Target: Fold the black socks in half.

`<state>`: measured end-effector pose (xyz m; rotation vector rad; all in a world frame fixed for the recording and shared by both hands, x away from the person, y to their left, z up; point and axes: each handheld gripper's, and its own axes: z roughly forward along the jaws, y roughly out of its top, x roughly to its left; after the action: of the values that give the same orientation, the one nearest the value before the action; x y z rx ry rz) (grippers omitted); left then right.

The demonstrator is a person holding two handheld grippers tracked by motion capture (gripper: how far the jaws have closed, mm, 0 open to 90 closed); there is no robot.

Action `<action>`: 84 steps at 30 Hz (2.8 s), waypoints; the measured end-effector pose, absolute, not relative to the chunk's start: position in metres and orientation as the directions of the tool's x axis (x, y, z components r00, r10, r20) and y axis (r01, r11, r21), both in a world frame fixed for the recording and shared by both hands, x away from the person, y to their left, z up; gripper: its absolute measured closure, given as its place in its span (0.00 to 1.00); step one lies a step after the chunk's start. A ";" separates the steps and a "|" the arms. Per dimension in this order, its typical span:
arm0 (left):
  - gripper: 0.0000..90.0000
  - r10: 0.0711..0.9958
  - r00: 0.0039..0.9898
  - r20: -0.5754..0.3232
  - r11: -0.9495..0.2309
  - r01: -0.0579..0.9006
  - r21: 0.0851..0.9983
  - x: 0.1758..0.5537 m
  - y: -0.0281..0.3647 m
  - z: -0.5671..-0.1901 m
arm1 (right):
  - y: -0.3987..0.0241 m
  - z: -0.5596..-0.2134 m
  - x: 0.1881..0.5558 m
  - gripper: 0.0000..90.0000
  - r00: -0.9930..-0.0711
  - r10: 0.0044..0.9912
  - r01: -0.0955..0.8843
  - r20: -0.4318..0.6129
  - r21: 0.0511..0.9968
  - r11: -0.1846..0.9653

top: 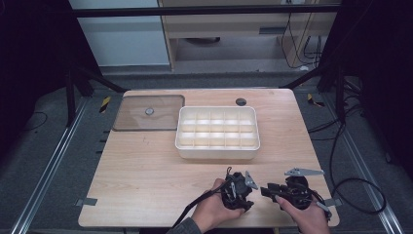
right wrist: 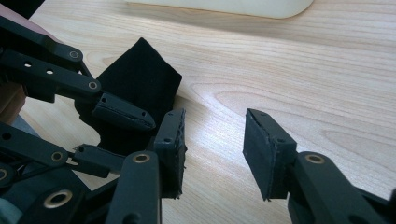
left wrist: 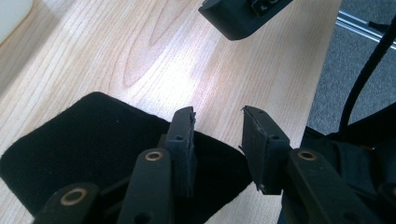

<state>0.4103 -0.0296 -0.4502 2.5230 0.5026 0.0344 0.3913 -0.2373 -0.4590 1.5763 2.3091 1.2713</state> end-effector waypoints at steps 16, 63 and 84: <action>0.70 0.392 0.915 -0.095 -0.751 0.378 0.542 0.414 -0.017 -0.448 | -0.233 -0.459 0.388 0.64 -0.475 0.801 0.736 0.364 0.664 0.134; 0.60 0.441 0.892 -0.096 -0.695 0.407 0.592 0.425 0.008 -0.435 | -0.233 -0.464 0.388 0.61 -0.461 0.804 0.748 0.376 0.651 0.125; 0.59 0.463 0.880 -0.103 -0.676 0.426 0.600 0.429 0.019 -0.434 | -0.232 -0.465 0.389 0.61 -0.464 0.803 0.748 0.374 0.651 0.129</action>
<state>0.4291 0.0194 -0.4336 2.4046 0.6388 0.0757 0.3891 -0.2315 -0.4647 1.5897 2.3093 1.2617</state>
